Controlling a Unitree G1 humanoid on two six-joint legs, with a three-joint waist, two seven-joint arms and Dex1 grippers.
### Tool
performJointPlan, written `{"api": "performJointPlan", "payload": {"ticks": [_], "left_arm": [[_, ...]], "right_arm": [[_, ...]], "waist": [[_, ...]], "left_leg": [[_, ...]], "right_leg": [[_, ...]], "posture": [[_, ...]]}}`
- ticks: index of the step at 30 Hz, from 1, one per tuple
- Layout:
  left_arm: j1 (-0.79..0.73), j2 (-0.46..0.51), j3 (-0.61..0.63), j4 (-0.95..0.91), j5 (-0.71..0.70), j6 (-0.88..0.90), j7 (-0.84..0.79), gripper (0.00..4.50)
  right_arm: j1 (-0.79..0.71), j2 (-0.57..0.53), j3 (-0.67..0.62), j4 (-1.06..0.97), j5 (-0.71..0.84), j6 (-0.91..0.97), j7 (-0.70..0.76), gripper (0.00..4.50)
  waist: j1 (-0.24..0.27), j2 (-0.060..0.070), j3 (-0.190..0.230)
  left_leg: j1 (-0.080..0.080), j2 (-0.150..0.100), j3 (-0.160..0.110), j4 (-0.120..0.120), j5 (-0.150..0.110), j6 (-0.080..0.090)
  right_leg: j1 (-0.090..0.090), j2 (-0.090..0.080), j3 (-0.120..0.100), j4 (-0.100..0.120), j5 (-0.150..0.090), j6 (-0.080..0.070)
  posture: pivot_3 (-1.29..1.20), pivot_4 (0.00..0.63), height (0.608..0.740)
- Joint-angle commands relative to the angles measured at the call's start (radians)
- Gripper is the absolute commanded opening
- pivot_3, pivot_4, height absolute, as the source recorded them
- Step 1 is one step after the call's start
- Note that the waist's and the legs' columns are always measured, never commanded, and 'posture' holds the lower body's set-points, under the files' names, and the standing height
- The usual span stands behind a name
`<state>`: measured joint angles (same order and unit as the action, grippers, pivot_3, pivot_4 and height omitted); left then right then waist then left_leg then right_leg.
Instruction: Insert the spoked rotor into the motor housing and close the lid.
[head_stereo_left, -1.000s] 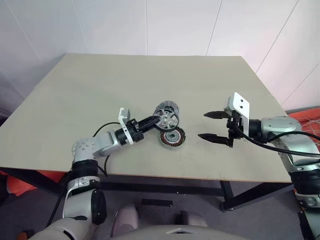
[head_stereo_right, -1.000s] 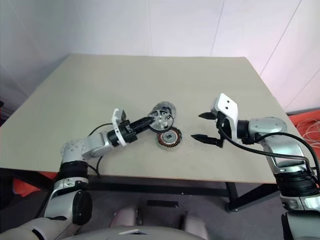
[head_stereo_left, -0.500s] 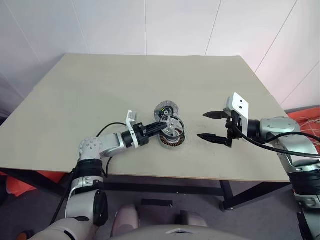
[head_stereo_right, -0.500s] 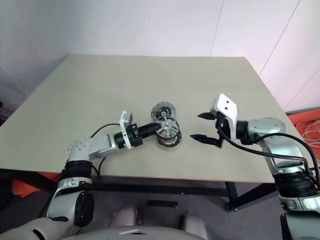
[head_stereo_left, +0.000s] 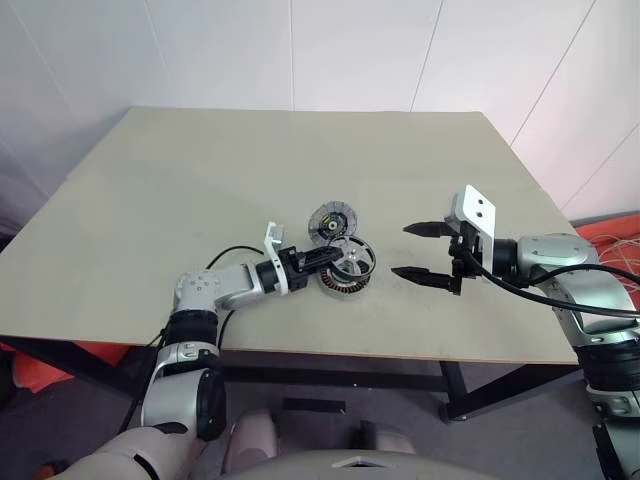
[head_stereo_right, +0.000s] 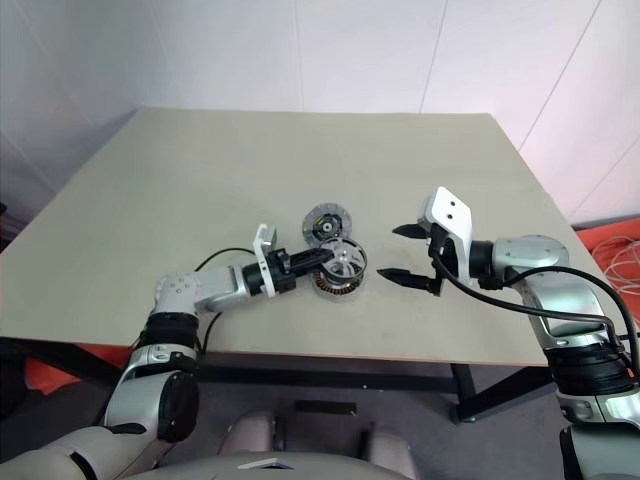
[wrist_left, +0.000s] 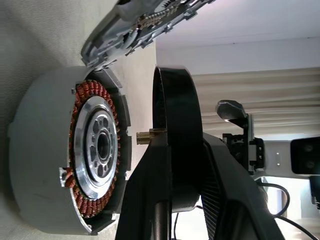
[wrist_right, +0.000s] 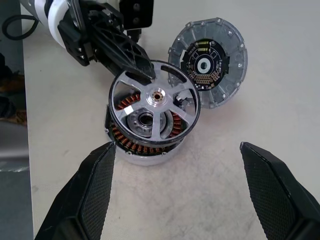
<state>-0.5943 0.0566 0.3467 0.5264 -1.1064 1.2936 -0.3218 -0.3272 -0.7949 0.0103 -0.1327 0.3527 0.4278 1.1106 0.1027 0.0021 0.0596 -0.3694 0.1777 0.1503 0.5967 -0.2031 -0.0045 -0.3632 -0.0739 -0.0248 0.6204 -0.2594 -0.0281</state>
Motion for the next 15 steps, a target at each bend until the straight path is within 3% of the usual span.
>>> {"api": "performJointPlan", "payload": {"ticks": [1, 4, 15], "left_arm": [[-0.038, -0.006, 0.012, 0.008, 0.02, -0.013, -0.011, 0.41], [-0.041, -0.007, 0.005, 0.007, 0.044, -0.01, -0.017, 0.41], [-0.034, -0.014, 0.044, -0.039, 0.049, 0.02, 0.007, 3.96]], "right_arm": [[-0.01, -0.002, -0.014, -0.043, 0.016, 0.001, -0.005, 4.5], [-0.011, -0.002, -0.014, -0.044, 0.017, 0.002, -0.007, 4.5], [-0.014, 0.0, -0.011, -0.04, 0.015, 0.002, -0.008, 4.5]], "waist": [[0.0, 0.0, 0.0], [0.0, 0.0, 0.0], [0.0, 0.0, 0.0]], "left_leg": [[0.0, 0.0, 0.0, 0.0, 0.0, 0.0], [0.0, 0.0, 0.0, 0.0, 0.0, 0.0], [0.001, 0.0, 0.0, 0.0, 0.0, 0.001]], "right_leg": [[0.0, 0.0, 0.0, 0.0, 0.0, 0.0], [0.0, 0.0, 0.0, 0.0, 0.0, 0.0], [0.001, 0.0, 0.0, 0.0, 0.0, 0.0]], "posture": [[0.0, 0.0, 0.74], [0.0, 0.0, 0.74], [0.0, 0.0, 0.74]]}}
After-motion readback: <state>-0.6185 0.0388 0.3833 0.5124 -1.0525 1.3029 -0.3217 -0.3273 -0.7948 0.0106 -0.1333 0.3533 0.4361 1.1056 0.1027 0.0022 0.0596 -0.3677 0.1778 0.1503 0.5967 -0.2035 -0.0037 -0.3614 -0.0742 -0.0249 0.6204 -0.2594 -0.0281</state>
